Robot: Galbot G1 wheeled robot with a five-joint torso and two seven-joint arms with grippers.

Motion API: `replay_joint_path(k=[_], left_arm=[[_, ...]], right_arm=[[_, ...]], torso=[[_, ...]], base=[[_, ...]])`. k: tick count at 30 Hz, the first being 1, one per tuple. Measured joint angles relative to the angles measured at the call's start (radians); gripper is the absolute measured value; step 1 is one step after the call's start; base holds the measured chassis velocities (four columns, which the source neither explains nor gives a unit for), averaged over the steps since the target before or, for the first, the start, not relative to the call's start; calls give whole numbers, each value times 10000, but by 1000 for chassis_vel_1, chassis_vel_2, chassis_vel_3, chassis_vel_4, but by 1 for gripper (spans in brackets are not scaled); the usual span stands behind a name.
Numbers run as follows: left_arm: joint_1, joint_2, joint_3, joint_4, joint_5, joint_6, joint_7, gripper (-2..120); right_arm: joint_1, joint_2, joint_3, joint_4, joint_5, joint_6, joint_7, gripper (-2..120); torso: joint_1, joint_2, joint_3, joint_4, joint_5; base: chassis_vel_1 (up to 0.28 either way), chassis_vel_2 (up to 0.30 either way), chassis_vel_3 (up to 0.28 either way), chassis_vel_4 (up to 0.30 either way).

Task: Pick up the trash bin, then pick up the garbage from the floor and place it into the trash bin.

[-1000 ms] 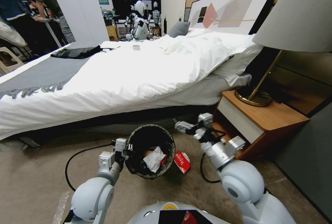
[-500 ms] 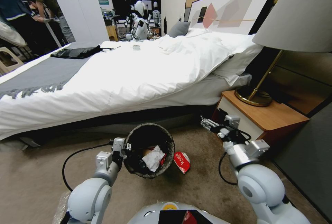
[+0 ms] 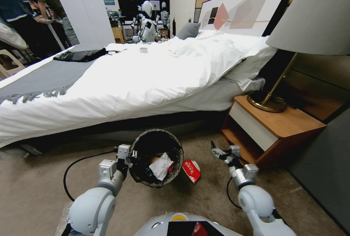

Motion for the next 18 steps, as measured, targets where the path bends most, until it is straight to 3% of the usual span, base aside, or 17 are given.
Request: replay_joint_path(k=[18], left_arm=[[93, 13, 31, -94, 148, 50, -29, 1]], right_arm=[[641, 332, -474, -1953, -545, 311, -195, 100]], torso=[[0, 0, 0, -1, 0]], base=[[0, 0, 0, 0]])
